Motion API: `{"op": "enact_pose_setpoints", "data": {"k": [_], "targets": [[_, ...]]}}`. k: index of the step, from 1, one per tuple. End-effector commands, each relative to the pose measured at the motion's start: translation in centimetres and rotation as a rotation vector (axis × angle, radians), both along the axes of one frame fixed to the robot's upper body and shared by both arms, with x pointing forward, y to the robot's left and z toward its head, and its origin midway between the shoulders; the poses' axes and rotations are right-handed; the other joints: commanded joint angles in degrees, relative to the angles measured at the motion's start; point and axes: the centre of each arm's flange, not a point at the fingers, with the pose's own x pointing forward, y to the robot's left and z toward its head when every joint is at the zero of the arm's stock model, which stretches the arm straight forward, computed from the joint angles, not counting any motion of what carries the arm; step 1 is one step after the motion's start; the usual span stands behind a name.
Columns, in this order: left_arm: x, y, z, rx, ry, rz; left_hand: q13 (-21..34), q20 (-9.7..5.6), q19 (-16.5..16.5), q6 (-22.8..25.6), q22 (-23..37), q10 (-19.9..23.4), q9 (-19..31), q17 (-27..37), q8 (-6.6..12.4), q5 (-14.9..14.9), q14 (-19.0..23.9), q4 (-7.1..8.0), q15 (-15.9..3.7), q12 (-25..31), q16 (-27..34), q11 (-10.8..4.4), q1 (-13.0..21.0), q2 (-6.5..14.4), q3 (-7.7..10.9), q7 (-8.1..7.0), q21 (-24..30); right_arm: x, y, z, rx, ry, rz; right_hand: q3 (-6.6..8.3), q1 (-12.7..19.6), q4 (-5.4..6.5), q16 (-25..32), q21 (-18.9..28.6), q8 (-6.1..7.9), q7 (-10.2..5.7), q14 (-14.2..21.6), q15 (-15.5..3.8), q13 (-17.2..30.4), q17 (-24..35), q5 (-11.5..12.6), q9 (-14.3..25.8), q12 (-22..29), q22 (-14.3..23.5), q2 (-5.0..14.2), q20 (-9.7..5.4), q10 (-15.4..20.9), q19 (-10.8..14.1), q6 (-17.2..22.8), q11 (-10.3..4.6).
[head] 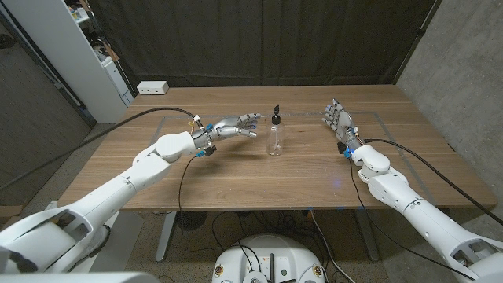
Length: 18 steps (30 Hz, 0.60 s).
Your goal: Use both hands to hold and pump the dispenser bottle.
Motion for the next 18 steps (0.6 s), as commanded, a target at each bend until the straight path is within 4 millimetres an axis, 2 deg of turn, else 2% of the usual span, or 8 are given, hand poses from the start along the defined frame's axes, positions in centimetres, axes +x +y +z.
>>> {"op": "enact_pose_setpoints", "data": {"k": [1,5,8,18], "targets": [[1.5,-1.3,-1.1,-0.044,-0.063,0.006,0.4,-6.34,3.0,2.3,0.2,2.2,0.3,0.3,1.59,-0.3,3.2,0.1,-1.83,1.3,0.9,-0.02,2.2,-0.7,-0.51,-0.16,0.2,-0.2,0.4,-0.3,-0.006,0.004,0.003,-0.1,-0.2,-0.15,0.3,-0.1,0.52,-0.37,0.0,-0.23,0.1,0.0,0.4,0.2,0.4,0.2,2.27,0.31,0.6,0.4,0.1,-0.11],[1.6,-1.8,-1.8,-0.066,-0.056,-0.001,0.5,-6.08,5.1,3.8,0.2,4.3,0.4,0.3,2.5,-0.4,5.1,0.09,-2.16,1.9,1.1,0.13,3.6,-1.2,-1.1,0.07,0.4,-0.3,0.6,-0.4,-0.017,0.009,0.004,-0.12,-0.2,-0.13,0.4,-0.3,0.53,-0.56,0.0,-0.21,0.0,-0.1,0.4,0.2,0.4,0.2,2.3,0.42,0.6,0.4,0.1,-0.19],[1.7,-2.2,-2.3,-0.063,-0.038,-0.016,0.6,-5.91,5.4,4.2,0.2,4.8,0.4,0.4,2.74,-0.4,5.7,0.1,-2.15,2.0,1.2,0.53,4.0,-1.3,-1.34,0.41,0.3,-0.5,0.7,-0.5,-0.018,0.01,0.003,-0.12,-0.2,-0.15,0.4,-0.3,0.5,-0.47,0.0,-0.22,0.0,-0.1,0.4,0.2,0.4,0.2,2.32,0.47,0.5,0.4,0.0,-0.25],[2.5,-3.3,-3.5,-0.057,-0.001,-0.048,0.9,-4.98,4.6,4.4,0.3,6.0,0.5,0.4,3.1,-0.5,5.7,0.16,-1.76,2.4,0.8,0.04,4.9,-1.6,-2.11,0.48,-0.4,-1.0,0.7,-0.7,-0.025,0.014,0.0,-0.1,-0.2,-0.19,0.4,-0.6,0.51,-0.46,0.0,-0.23,0.0,-0.3,0.4,0.2,0.4,0.2,2.4,0.48,0.6,0.5,0.0,-0.31]]}}
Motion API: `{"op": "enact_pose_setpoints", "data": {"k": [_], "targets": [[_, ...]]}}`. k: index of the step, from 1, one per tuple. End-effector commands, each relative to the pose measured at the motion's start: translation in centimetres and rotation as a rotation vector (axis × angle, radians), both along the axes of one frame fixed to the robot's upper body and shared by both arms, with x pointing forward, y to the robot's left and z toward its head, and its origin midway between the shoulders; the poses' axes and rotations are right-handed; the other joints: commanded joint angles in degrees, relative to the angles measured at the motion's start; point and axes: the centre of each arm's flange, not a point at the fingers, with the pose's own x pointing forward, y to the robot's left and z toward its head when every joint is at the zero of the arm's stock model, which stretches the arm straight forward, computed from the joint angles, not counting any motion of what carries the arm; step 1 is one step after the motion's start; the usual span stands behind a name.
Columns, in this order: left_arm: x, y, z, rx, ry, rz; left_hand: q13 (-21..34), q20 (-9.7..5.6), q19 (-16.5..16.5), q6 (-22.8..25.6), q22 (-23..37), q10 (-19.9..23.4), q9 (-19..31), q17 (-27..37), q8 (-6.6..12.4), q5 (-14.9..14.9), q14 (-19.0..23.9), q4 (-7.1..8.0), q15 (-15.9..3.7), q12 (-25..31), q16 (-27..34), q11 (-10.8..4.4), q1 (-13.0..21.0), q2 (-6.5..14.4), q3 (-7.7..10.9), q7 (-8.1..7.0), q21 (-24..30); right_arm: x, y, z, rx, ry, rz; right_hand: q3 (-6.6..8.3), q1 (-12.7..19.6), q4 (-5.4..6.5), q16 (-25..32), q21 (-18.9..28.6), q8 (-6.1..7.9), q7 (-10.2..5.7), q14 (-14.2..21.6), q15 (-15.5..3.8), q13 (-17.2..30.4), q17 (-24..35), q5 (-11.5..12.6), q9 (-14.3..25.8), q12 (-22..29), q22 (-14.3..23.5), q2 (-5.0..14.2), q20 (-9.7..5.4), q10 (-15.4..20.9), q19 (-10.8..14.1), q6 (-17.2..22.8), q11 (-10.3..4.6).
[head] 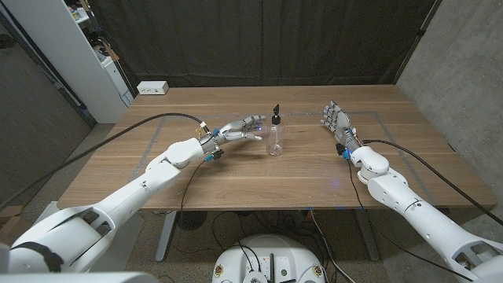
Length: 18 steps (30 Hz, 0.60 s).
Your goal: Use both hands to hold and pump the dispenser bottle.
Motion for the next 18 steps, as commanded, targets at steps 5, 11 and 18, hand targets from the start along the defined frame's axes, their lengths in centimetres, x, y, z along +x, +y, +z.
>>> {"op": "enact_pose_setpoints", "data": {"k": [5,11,18], "targets": [[1.2,-1.8,-1.4,0.001,0.015,-0.037,0.5,-4.63,-0.4,0.2,0.3,0.9,0.3,0.2,0.72,-0.1,0.1,0.11,-1.46,0.7,-0.1,-0.26,1.2,-0.1,-0.66,0.21,-0.5,-0.6,0.2,-0.2,-0.019,0.007,0.002,-0.09,-0.2,-0.22,0.2,-0.3,0.54,-0.61,0.0,-0.26,0.0,0.0,0.4,0.2,0.2,0.2,2.43,0.13,0.5,0.1,0.1,-0.26],[1.6,-1.9,-1.2,-0.007,-0.011,-0.016,0.7,-4.69,-0.2,0.6,0.3,1.1,0.4,0.2,1.02,-0.1,0.2,0.13,-1.6,0.7,-0.1,-0.53,1.5,-0.1,-0.94,0.1,-0.5,-0.7,0.3,-0.3,-0.021,0.012,0.005,-0.07,-0.2,-0.26,0.2,-0.4,0.55,-0.97,0.0,-0.3,0.0,-0.1,0.4,0.2,0.2,0.2,2.48,0.07,0.4,0.1,0.1,-0.19],[2.2,-2.4,-1.3,0.005,0.002,-0.018,0.8,-4.52,-0.2,0.9,0.3,1.5,0.4,0.2,1.28,0.0,0.5,0.15,-1.5,0.8,-0.1,-0.61,2.0,0.0,-1.21,0.06,-0.6,-0.4,0.4,-0.4,-0.019,0.01,0.011,-0.06,-0.2,-0.28,0.2,-0.5,0.56,-1.02,-0.1,-0.29,0.0,-0.2,0.4,0.2,0.2,0.2,2.5,0.08,0.4,0.2,0.1,-0.23]]}}
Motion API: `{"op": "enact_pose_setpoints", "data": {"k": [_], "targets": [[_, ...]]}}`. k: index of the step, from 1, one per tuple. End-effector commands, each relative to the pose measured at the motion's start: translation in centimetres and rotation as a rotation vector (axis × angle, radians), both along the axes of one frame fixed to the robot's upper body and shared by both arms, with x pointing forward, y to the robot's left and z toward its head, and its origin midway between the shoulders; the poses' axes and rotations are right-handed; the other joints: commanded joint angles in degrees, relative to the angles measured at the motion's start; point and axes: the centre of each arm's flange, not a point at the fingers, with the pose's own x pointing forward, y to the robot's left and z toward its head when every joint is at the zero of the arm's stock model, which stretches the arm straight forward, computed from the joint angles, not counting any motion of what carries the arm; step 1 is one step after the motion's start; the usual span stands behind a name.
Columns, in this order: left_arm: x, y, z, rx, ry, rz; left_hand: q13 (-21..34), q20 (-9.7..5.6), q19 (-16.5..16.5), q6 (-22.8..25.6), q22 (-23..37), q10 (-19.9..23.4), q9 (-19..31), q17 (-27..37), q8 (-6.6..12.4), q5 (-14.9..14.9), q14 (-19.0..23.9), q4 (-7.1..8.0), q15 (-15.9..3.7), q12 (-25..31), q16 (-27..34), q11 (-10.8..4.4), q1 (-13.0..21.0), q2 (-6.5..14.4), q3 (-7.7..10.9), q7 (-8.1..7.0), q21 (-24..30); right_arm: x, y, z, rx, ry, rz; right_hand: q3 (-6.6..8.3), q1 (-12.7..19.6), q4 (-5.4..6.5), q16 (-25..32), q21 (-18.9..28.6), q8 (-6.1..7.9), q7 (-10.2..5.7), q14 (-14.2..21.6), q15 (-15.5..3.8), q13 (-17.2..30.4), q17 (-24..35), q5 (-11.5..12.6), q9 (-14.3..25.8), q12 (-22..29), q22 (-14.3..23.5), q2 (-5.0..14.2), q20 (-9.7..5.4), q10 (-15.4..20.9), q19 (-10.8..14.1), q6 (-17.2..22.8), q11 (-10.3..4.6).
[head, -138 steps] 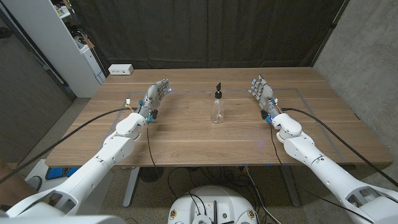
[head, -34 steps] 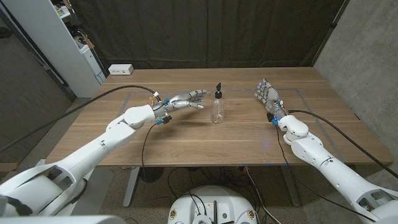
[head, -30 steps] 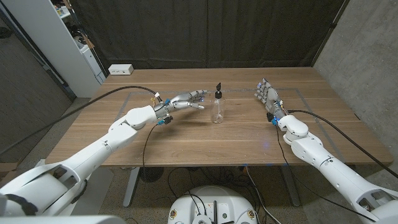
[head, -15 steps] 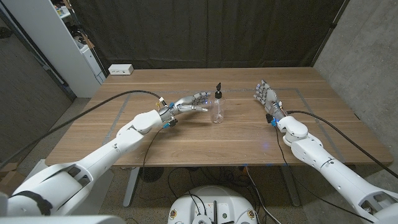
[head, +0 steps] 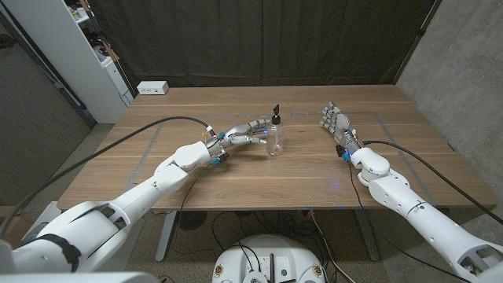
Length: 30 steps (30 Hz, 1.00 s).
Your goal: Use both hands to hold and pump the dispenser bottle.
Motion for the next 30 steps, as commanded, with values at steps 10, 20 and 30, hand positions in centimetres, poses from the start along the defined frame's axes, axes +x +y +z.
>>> {"op": "enact_pose_setpoints", "data": {"k": [10,20,30], "targets": [[1.9,-1.8,-0.2,0.034,0.023,-0.012,0.7,-4.48,1.1,2.1,0.4,2.4,0.3,0.3,1.59,0.2,2.0,0.09,-1.82,1.0,0.1,-0.9,2.4,0.2,-0.9,-0.27,0.0,0.1,0.1,-0.2,-0.002,0.002,0.006,-0.05,-0.2,-0.32,0.2,-0.5,0.55,-0.67,-0.2,-0.12,0.0,-0.1,0.4,0.2,0.2,0.2,2.57,0.16,0.1,0.3,0.2,-0.03],[2.4,-3.0,0.0,0.073,0.032,-0.053,1.0,-4.38,1.4,3.7,0.4,4.2,0.4,0.3,2.63,0.3,3.1,0.07,-2.04,1.5,0.3,-1.46,3.8,0.4,-1.36,-0.4,-0.1,0.0,-0.4,-0.4,0.001,-0.001,-0.003,-0.08,-0.3,-0.25,0.3,-0.7,0.58,-1.4,-0.2,-0.22,0.0,-0.2,0.4,0.2,0.2,0.2,2.64,0.19,0.1,0.4,0.4,-0.01],[2.6,-3.7,0.2,0.066,0.033,-0.071,1.3,-4.07,2.7,4.7,0.3,5.7,0.5,0.2,3.39,0.4,5.0,0.04,-2.82,1.9,0.6,-1.83,5.3,0.5,-1.83,-0.3,0.2,-0.1,-0.5,-0.6,0.006,-0.002,-0.007,-0.07,-0.3,-0.27,0.3,-1.0,0.54,-1.49,-0.2,-0.1,-0.1,-0.3,0.4,0.2,0.2,0.2,2.69,0.34,0.1,0.4,0.3,-0.04]]}}
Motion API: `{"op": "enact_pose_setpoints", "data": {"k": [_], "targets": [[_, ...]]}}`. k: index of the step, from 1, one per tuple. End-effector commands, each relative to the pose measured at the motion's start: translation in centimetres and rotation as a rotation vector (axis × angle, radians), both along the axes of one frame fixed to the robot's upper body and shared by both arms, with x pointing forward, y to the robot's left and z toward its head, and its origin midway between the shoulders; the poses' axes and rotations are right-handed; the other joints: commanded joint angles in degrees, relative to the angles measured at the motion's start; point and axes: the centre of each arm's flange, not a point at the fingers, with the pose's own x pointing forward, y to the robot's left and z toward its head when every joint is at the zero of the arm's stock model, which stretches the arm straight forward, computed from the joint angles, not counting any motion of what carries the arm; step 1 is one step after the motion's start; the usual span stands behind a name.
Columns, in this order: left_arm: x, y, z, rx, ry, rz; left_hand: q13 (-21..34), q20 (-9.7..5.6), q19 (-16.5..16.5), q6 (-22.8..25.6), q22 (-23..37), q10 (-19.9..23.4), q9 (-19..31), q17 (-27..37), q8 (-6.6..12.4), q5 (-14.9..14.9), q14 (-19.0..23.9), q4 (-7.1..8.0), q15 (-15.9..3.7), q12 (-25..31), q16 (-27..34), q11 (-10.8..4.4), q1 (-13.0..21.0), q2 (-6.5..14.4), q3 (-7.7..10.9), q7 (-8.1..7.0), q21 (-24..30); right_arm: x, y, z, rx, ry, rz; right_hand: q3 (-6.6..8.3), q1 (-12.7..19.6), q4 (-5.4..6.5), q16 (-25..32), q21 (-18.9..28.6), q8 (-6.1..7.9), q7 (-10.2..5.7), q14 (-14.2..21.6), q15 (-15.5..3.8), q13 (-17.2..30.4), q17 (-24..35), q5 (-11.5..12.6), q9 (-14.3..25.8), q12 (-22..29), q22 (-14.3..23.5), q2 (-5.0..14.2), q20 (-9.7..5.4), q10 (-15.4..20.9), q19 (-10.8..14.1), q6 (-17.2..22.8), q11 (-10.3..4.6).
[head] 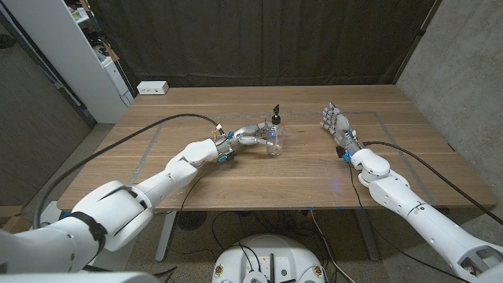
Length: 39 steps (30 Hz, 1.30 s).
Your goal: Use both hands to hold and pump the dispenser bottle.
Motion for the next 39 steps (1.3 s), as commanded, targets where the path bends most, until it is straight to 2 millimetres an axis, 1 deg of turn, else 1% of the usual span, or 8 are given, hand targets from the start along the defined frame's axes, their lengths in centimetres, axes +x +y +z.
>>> {"op": "enact_pose_setpoints", "data": {"k": [1,7,8,13,22,28,36,39], "targets": [[0.6,-1.0,0.3,0.002,0.012,-0.02,0.3,-4.03,1.4,1.1,0.0,1.5,0.3,0.2,0.67,0.4,1.7,-0.04,-2.86,0.5,0.8,-0.09,1.6,0.2,-0.6,-0.18,0.2,-0.1,-0.3,-0.2,0.005,-0.004,-0.007,-0.07,-0.3,-0.27,0.3,-0.1,0.54,-0.45,-0.2,-0.12,-0.1,0.0,0.4,0.2,0.2,0.2,2.69,0.36,0.1,0.4,0.1,0.0],[0.6,-0.9,0.4,-0.015,0.009,-0.01,0.5,-2.64,3.5,2.3,0.1,3.6,0.2,0.2,1.56,0.6,4.8,-0.04,-3.72,0.9,1.4,-0.47,4.1,0.5,-1.16,-0.5,0.6,-0.3,-0.4,-0.2,0.006,-0.004,-0.01,-0.07,-0.4,-0.28,0.3,-0.2,0.56,-0.49,-0.3,-0.06,-0.1,-0.1,0.4,0.2,0.2,0.3,2.71,0.5,0.1,0.4,0.2,-0.02],[0.6,-0.9,0.5,-0.02,0.006,-0.007,0.5,-2.59,4.2,3.5,0.2,5.0,0.1,0.2,2.14,0.6,6.2,-0.01,-4.04,1.3,1.6,-0.67,5.0,0.4,-1.59,-0.57,0.7,-0.3,-0.4,-0.2,0.006,-0.004,-0.01,-0.07,-0.4,-0.28,0.3,-0.2,0.57,-0.51,-0.3,-0.06,-0.1,-0.1,0.4,0.2,0.2,0.3,2.71,0.47,0.0,0.4,0.2,-0.02],[0.7,-0.7,0.4,-0.043,0.008,0.01,0.7,-2.75,5.9,6.1,0.3,7.6,-0.2,0.3,3.4,0.6,10.6,0.05,-5.58,1.8,2.5,-1.13,7.5,0.4,-2.88,-0.92,0.9,-0.3,-0.3,-0.2,0.004,0.0,-0.008,-0.08,-0.4,-0.26,0.3,-0.3,0.62,-0.71,-0.3,-0.08,-0.1,-0.2,0.4,0.2,0.2,0.3,2.72,0.75,0.0,0.4,0.3,-0.07],[1.0,-0.8,0.4,-0.071,0.031,0.011,0.8,-2.38,7.2,7.7,0.4,10.5,-0.2,0.5,4.27,0.8,15.1,0.2,-6.15,2.4,3.7,-0.91,10.3,1.2,-4.07,-1.47,1.0,-0.3,-0.3,-0.3,0.005,0.001,-0.008,-0.08,-0.5,-0.23,0.4,-0.4,0.64,-0.83,-0.4,0.0,-0.1,-0.3,0.4,0.2,0.2,0.3,2.77,0.9,0.0,0.4,0.5,-0.05],[1.1,-1.2,0.2,-0.065,0.053,-0.008,1.0,-2.48,8.3,10.9,0.4,13.5,-0.2,0.5,5.7,1.0,18.2,0.29,-6.8,3.1,4.4,-1.22,12.4,1.5,-5.38,-1.44,1.0,-0.4,-0.4,-0.4,0.004,0.002,-0.009,-0.08,-0.5,-0.22,0.4,-0.5,0.69,-0.87,-0.4,0.11,-0.1,-0.3,0.5,0.2,0.2,0.3,2.79,0.96,0.0,0.4,0.6,-0.09],[1.3,-1.6,0.1,-0.072,0.103,-0.038,1.3,-2.29,9.4,13.9,0.4,15.9,-0.1,0.6,7.03,1.2,20.2,0.51,-7.21,3.6,4.9,-1.36,13.8,1.9,-6.85,-1.21,1.2,-0.7,-0.6,-0.6,0.005,0.002,-0.01,-0.08,-0.5,-0.2,0.4,-0.6,0.68,-0.94,-0.4,0.22,-0.1,-0.4,0.5,0.2,0.2,0.3,2.82,1.09,0.0,0.4,0.7,-0.06],[1.3,-1.7,0.2,-0.066,0.099,-0.041,1.4,-2.24,10.1,14.7,0.5,16.9,0.0,0.6,7.44,1.2,21.0,0.61,-7.75,3.8,5.1,-1.95,14.3,2.2,-7.37,-1.08,1.3,-0.8,-0.6,-0.7,0.005,0.002,-0.012,-0.08,-0.5,-0.2,0.4,-0.6,0.66,-0.95,-0.4,0.32,-0.1,-0.4,0.5,0.2,0.2,0.3,2.82,1.15,0.0,0.4,0.7,-0.07]]}}
